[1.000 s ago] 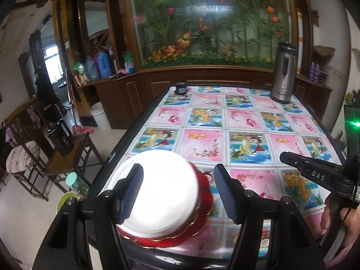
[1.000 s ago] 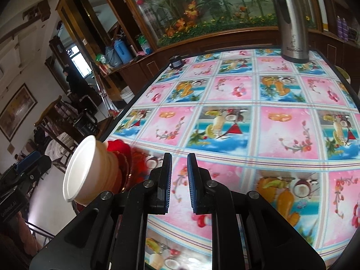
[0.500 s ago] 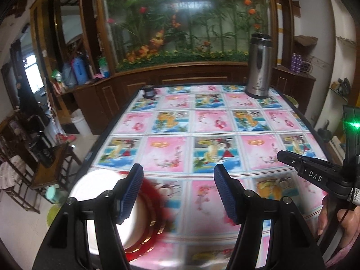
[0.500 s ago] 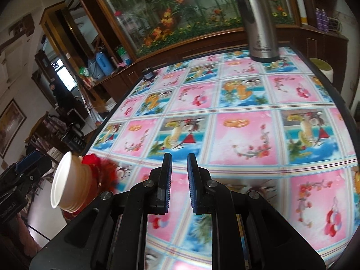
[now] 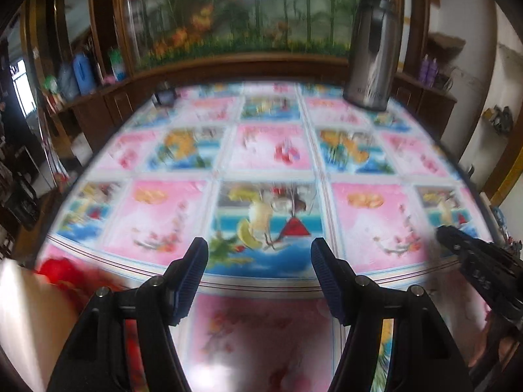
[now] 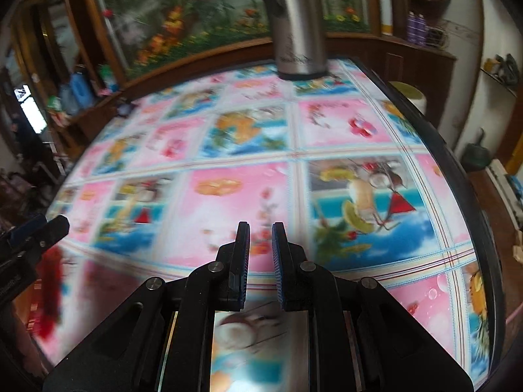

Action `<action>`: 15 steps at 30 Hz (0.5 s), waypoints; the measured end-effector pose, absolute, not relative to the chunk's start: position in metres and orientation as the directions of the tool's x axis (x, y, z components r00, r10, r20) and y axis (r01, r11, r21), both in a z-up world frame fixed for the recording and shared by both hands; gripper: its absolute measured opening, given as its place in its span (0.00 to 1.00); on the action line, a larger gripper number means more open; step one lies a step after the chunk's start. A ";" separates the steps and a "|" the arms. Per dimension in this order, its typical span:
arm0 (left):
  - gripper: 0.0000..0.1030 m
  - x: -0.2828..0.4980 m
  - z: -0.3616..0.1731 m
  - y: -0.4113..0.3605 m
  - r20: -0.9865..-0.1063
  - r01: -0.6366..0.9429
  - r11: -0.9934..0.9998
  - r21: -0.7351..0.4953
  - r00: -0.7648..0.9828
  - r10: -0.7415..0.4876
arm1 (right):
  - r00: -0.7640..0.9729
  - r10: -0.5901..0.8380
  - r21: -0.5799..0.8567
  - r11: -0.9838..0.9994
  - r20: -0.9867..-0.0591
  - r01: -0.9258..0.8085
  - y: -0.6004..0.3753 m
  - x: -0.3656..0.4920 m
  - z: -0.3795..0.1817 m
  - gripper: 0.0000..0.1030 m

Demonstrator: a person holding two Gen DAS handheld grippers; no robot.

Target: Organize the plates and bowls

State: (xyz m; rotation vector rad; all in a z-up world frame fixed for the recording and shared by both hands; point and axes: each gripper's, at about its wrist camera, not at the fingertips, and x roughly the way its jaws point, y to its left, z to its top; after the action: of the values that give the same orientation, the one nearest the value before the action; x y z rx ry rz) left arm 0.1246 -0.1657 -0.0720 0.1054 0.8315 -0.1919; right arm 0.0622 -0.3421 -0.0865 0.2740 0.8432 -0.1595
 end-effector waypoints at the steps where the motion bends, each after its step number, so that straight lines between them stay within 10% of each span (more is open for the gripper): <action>1: 0.64 0.131 -0.082 -0.167 -0.755 0.210 0.978 0.001 0.641 -0.137 | 0.642 -0.045 0.160 0.953 -0.765 0.257 -0.343 0.065 -0.091 0.12; 8: 0.64 0.142 -0.119 -0.177 -0.780 0.218 0.976 0.022 0.614 -0.120 | 0.589 -0.098 0.096 0.952 -0.802 0.289 -0.344 0.071 -0.108 0.13; 15: 0.67 0.148 -0.122 -0.176 -0.781 0.223 0.975 0.007 0.610 -0.134 | 0.599 -0.126 0.072 0.953 -0.791 0.295 -0.337 0.069 -0.109 0.42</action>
State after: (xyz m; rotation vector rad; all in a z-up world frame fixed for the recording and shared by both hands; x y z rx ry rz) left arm 0.1482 -0.1756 -0.1225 0.1071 0.8914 -0.2061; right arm 0.0687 -0.3373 -0.1088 0.2034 0.8969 -0.2460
